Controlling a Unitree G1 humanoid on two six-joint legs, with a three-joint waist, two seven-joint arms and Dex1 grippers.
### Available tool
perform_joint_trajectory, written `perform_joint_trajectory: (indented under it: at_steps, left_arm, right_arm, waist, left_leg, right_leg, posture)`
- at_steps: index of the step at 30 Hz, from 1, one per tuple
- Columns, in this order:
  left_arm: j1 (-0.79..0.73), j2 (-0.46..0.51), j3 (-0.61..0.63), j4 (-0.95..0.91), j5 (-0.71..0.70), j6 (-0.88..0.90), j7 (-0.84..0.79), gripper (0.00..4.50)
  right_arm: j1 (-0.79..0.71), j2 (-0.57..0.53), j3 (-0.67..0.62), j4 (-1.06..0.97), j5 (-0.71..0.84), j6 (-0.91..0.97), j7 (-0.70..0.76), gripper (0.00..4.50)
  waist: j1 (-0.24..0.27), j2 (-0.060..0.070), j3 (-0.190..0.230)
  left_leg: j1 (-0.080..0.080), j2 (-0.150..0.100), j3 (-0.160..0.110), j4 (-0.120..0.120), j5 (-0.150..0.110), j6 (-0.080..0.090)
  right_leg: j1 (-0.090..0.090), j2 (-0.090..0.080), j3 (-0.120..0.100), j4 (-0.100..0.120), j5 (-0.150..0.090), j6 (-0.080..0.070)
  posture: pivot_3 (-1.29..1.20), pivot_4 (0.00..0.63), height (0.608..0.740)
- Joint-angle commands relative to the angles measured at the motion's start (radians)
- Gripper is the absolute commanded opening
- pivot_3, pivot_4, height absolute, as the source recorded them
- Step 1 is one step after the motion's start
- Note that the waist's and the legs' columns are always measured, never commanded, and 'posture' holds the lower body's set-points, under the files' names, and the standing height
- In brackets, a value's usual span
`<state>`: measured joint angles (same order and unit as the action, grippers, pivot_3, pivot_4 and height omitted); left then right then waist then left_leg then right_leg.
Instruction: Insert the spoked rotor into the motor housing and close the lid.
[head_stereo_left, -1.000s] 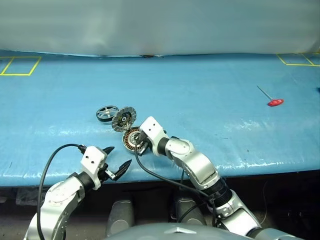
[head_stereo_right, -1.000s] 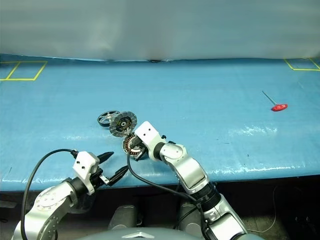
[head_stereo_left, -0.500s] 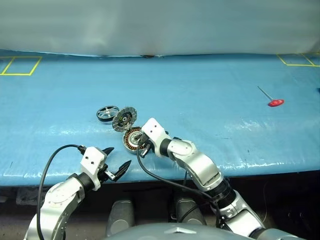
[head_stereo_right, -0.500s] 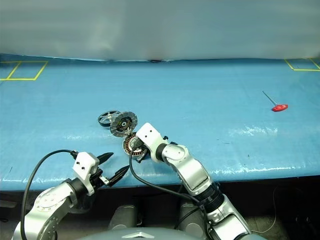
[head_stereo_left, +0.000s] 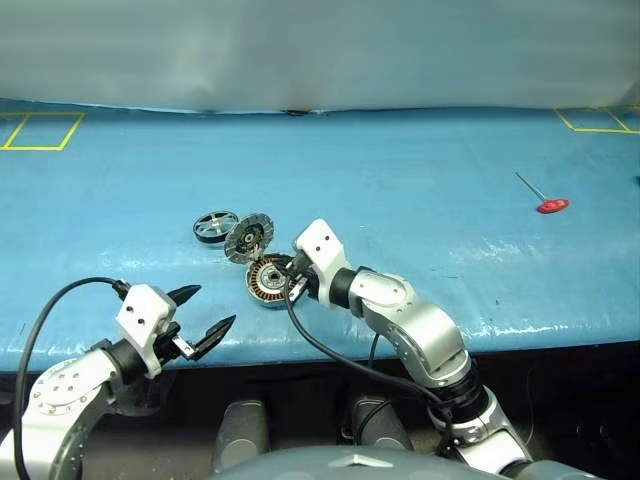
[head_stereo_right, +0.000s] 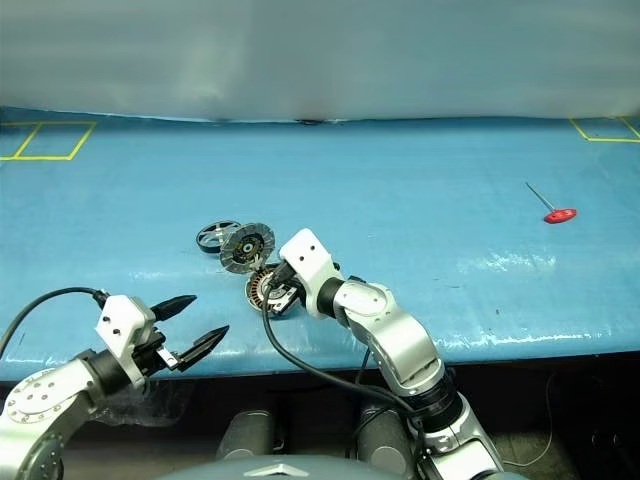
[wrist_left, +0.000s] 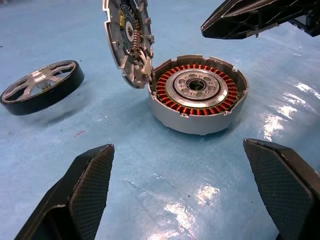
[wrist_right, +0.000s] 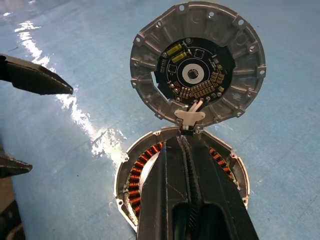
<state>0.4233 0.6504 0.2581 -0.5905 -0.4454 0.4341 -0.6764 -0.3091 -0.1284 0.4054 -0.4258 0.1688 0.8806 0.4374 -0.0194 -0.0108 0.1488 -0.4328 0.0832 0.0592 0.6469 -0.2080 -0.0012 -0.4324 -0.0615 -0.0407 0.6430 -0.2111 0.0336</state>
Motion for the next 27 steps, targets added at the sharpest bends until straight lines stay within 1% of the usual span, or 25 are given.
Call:
perform_joint_trajectory:
  at_steps: [1, 5, 7, 13, 17, 19, 22, 27]
  left_arm:
    - [-0.025, 0.074, 0.063, 0.032, -0.035, 0.045, -0.059, 4.5]
    - [-0.082, 0.155, 0.103, 0.123, -0.068, 0.057, -0.155, 4.5]
    - [-0.133, 0.201, 0.108, 0.183, -0.072, 0.065, -0.202, 4.5]
    - [-0.335, 0.317, 0.07, 0.395, -0.078, 0.114, -0.324, 4.5]
    - [-0.512, 0.4, -0.01, 0.559, -0.043, 0.127, -0.422, 4.5]
    - [-0.596, 0.422, -0.057, 0.638, -0.023, 0.128, -0.461, 4.5]
    - [-0.755, 0.435, -0.145, 0.784, 0.024, 0.134, -0.524, 4.5]
    - [-0.976, 0.416, -0.279, 0.99, 0.118, 0.136, -0.613, 4.5]
  right_arm:
    - [0.019, -0.013, -0.002, -0.056, 0.02, -0.011, 0.003, 0.05]
    - [0.055, -0.02, -0.005, -0.078, 0.036, -0.028, 0.003, 0.05]
    - [0.081, -0.041, 0.002, -0.098, 0.038, -0.074, 0.023, 0.05]
    - [0.124, -0.09, 0.005, -0.115, 0.023, -0.179, 0.032, 0.05]
    - [0.138, -0.092, 0.004, -0.117, 0.025, -0.203, 0.019, 0.05]
    - [0.141, -0.092, 0.01, -0.116, 0.021, -0.21, 0.014, 0.05]
    - [0.151, -0.084, 0.022, -0.118, 0.017, -0.217, 0.001, 0.05]
    - [0.161, -0.081, 0.036, -0.128, 0.022, -0.217, -0.003, 0.05]
  waist:
    - [0.0, 0.0, 0.0]
    - [-0.001, 0.0, 0.0]
    - [0.0, 0.0, 0.0]
    - [0.006, -0.001, 0.001]
    - [0.006, -0.003, 0.002]
    - [0.006, -0.004, 0.002]
    - [0.008, -0.005, 0.002]
    - [0.008, -0.007, 0.002]
  left_leg:
    - [0.0, 0.0, 0.0, 0.0, 0.0, 0.0]
    - [0.0, 0.0, 0.0, 0.0, 0.0, 0.0]
    - [0.0, 0.0, 0.0, 0.0, 0.0, 0.0]
    - [0.0, 0.0, 0.0, 0.0, 0.0, 0.0]
    - [0.0, 0.0, 0.0, -0.001, 0.0, 0.0]
    - [0.0, 0.0, 0.0, -0.001, 0.0, 0.0]
    - [0.0, 0.0, 0.0, 0.0, 0.0, 0.0]
    - [-0.004, -0.001, 0.0, 0.001, 0.0, 0.0]
  right_leg:
    - [0.0, 0.0, 0.0, 0.0, 0.0, 0.0]
    - [0.0, 0.001, 0.0, 0.0, 0.0, 0.0]
    - [0.0, 0.0, 0.0, 0.0, 0.0, 0.0]
    - [0.0, 0.0, -0.001, 0.0, 0.0, 0.0]
    - [0.0, 0.0, -0.001, 0.0, 0.0, 0.0]
    - [0.0, 0.001, -0.001, 0.0, 0.0, 0.0]
    - [0.0, 0.001, -0.001, 0.0, 0.0, 0.0]
    - [0.002, 0.001, 0.0, 0.001, 0.0, 0.0]
  posture:
    - [0.0, 0.15, 0.74]
    - [0.0, 0.15, 0.74]
    - [0.0, 0.15, 0.74]
    - [0.0, 0.15, 0.74]
    - [0.0, 0.15, 0.74]
    - [0.0, 0.15, 0.74]
    - [0.0, 0.15, 0.74]
    - [0.0, 0.15, 0.74]
